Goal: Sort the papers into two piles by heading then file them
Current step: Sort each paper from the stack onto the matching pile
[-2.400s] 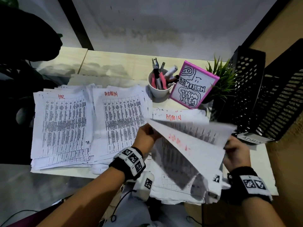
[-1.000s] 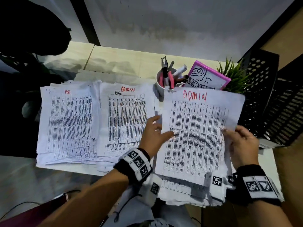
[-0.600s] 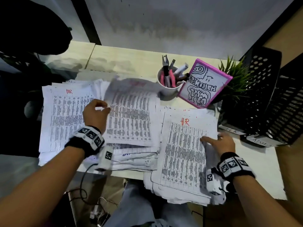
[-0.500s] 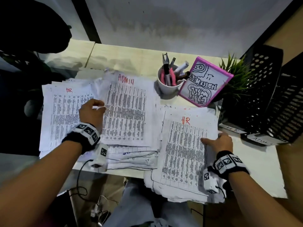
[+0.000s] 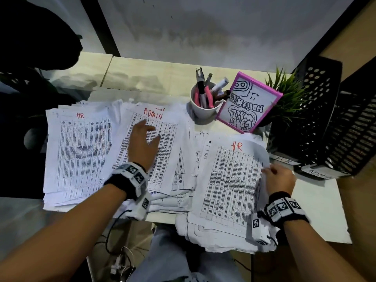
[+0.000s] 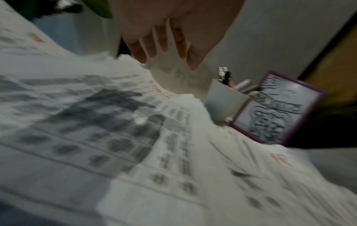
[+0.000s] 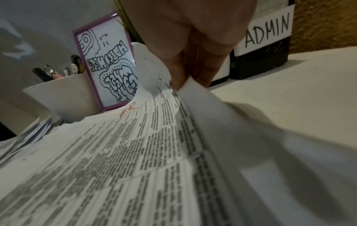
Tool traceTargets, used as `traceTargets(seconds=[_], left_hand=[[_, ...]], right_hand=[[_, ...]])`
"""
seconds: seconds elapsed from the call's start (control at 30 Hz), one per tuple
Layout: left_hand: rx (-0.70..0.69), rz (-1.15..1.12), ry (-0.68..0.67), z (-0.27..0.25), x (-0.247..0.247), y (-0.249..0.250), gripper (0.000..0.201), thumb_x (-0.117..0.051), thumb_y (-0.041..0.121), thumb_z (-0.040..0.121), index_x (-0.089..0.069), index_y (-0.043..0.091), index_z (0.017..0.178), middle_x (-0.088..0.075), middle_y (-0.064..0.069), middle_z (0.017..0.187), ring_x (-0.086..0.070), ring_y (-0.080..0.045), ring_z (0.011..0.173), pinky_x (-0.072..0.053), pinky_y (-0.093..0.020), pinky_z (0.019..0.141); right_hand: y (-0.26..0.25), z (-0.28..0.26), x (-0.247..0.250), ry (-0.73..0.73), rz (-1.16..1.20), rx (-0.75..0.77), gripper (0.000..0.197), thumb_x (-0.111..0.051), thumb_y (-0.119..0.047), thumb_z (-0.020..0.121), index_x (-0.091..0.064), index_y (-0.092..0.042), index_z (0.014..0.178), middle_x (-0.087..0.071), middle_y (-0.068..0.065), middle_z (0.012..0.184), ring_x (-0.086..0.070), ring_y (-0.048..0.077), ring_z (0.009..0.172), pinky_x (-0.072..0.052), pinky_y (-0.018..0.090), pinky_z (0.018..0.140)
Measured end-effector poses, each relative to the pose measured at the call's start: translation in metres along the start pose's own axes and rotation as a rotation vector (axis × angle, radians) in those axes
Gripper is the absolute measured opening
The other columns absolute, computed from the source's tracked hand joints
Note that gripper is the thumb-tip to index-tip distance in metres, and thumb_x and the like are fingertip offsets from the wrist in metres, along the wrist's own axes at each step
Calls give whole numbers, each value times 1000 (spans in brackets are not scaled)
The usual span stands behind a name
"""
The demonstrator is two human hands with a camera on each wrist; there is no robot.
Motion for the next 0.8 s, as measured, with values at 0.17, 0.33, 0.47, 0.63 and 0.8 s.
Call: traceTargets(seconds=[0.17, 0.33, 0.47, 0.63, 0.8], left_hand=[[75, -303, -263, -44, -51, 53, 46, -65, 24, 88, -44, 17, 129, -45, 3, 131, -47, -15, 119, -40, -12, 88], [226, -559, -494, -78, -87, 70, 84, -79, 11, 73, -29, 24, 138, -41, 11, 139, -46, -6, 122, -40, -12, 90], [341, -673, -494, -85, -92, 60, 44, -62, -5, 80, -62, 24, 113, -58, 4, 119, -55, -15, 115, -44, -40, 104], [131, -450, -498, -91, -80, 55, 28, -67, -10, 74, -74, 16, 79, -66, 7, 98, -59, 4, 95, -41, -3, 80], [133, -499, -496, -93, -76, 54, 28, -68, -13, 72, -72, 15, 75, -68, 9, 90, -62, 10, 87, -43, -5, 76]], right_hand=[[10, -7, 23, 21, 145, 108, 23, -62, -5, 86, -74, -15, 104, -73, 14, 95, -66, 27, 86, -51, 33, 86], [-7, -36, 50, -218, 751, -33, 29, -53, 17, 79, -73, 0, 93, -74, 3, 95, -69, 12, 94, -53, 22, 87], [-22, -48, 57, -371, 904, -68, 33, -39, 25, 69, -68, 10, 67, -74, 16, 82, -71, 23, 84, -56, 23, 79], [-8, -28, 38, -185, 893, -362, 31, -41, 14, 74, -70, 1, 75, -70, 15, 73, -68, 25, 66, -57, 30, 65], [8, 2, 5, -229, 399, -420, 30, -84, -29, 69, -66, -12, 85, -67, 9, 87, -59, 24, 76, -51, 37, 78]])
Point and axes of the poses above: each hand's wrist, its own z-axis towards the middle knuckle, its own x-axis out of the back of the hand, y = z × x, the point moved 3 cm from there along z, towards the middle knuckle
